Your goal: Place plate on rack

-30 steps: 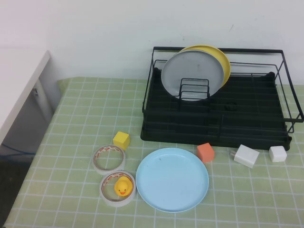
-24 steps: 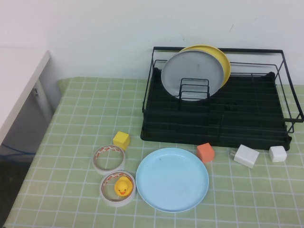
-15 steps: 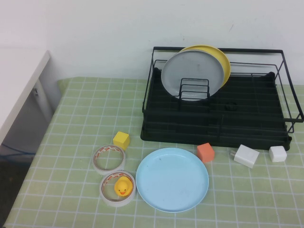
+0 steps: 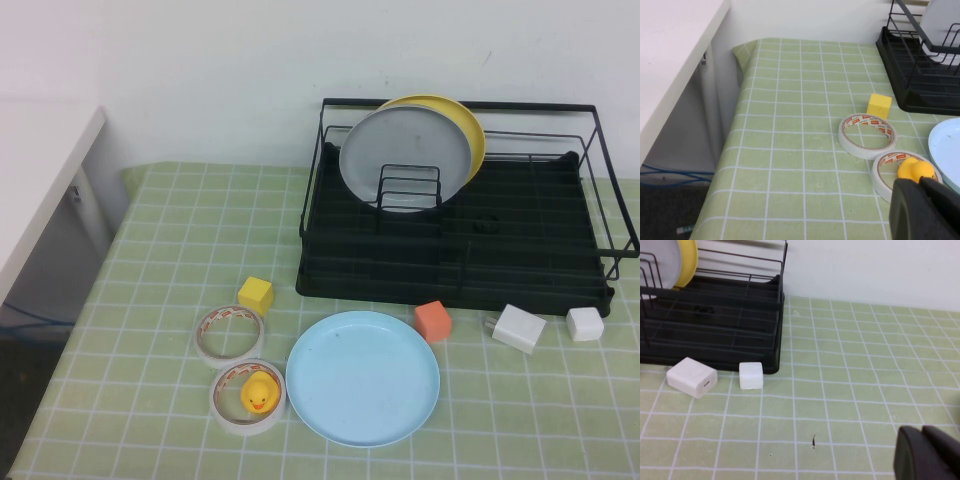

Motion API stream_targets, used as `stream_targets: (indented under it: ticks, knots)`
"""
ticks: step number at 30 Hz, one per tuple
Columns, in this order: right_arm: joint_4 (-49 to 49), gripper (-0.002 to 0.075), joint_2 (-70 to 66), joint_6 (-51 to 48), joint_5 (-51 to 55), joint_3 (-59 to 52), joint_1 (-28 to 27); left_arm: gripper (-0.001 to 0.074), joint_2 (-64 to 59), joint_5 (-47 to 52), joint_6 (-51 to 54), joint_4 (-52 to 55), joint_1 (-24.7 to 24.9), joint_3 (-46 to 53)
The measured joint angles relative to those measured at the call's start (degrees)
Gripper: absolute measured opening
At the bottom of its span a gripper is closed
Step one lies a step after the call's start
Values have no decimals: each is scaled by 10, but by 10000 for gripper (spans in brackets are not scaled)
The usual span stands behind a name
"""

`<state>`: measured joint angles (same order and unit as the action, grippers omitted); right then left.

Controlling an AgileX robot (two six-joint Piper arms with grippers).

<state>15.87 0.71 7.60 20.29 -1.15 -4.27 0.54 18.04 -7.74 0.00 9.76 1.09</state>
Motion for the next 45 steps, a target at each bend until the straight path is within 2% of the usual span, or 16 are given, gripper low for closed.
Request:
stream_targets:
  ticks: [13,18,21,26,29,32,34,45]
  knots:
    - [0,10,0,0,0,0,0,-1,0,0,0,0,0,0]
    - [-35,10,0,0,0,0,0,-1,0,-4,-2,0,0,0]
    - [-96,10,0,0,-1,0,0,-2,0,-29,-70,-101,0,1]
    - [-249,10,0,13,-4,0,0,-1,0,-83,-221,-427,0,1]
    - [-346,10,0,36,-16,-3,0,-2,0,-103,-243,-548,0,1]
    - [-431,10,0,43,-30,-4,0,-1,0,-126,-249,-583,0,1]
    - [-452,10,0,46,-43,-4,0,-1,0,-137,-250,-591,0,1]
    - [-461,10,0,47,-73,-4,0,-1,0,-251,-255,-710,0,1]
